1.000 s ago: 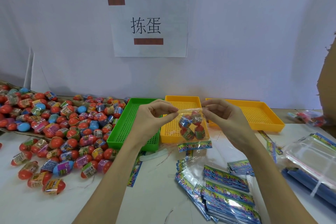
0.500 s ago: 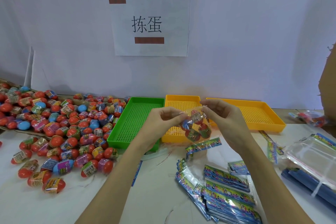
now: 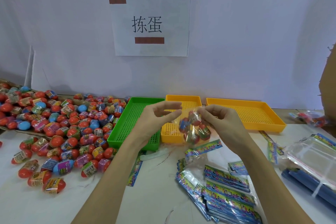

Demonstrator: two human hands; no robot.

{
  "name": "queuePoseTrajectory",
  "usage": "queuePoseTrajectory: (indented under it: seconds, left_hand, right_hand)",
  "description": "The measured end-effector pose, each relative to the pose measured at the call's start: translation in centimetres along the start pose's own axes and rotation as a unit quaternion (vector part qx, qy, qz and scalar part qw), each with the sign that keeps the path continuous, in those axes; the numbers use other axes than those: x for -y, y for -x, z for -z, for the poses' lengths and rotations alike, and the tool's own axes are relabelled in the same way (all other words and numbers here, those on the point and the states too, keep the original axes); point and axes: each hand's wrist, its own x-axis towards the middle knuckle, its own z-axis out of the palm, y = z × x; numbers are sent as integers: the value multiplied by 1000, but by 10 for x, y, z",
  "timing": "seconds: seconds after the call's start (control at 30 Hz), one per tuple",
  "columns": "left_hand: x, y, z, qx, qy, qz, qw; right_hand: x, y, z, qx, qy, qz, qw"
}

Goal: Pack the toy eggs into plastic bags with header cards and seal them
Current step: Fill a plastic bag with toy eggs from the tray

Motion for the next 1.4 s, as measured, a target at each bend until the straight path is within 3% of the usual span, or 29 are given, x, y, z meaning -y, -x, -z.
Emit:
queuePoseTrajectory:
  seconds: [0.17,0.27,0.37,0.5,0.67,0.93,1.23,1.4]
  left_hand:
    - [-4,5,-17,70,-15,16,997]
    - [-4,1,-24,-33,-3,9,999]
    - [0,-4,-23,-125,42,34,991]
    - [2,-5,-21,-134,98,67,984]
    - [1,-8,-22,-148,256,108,949]
    - [6,-4,-19,-53,122,82,988]
    - [1,-4,-31,-150,127,27,980]
    - [0,-6,-28,-207,150,22,966]
  right_hand:
    - [6,5,-9,82,42,26,995]
    - [8,3,-6,50,12,-2,999]
    - [6,1,3,35,57,-25,997]
    - [3,2,2,11,76,-18,997]
    - [4,0,1,-24,-6,-22,999]
    - [7,2,7,-18,-33,-45,998]
    - [8,1,6,-12,-31,-49,998]
    - [6,1,9,66,-9,-103,992]
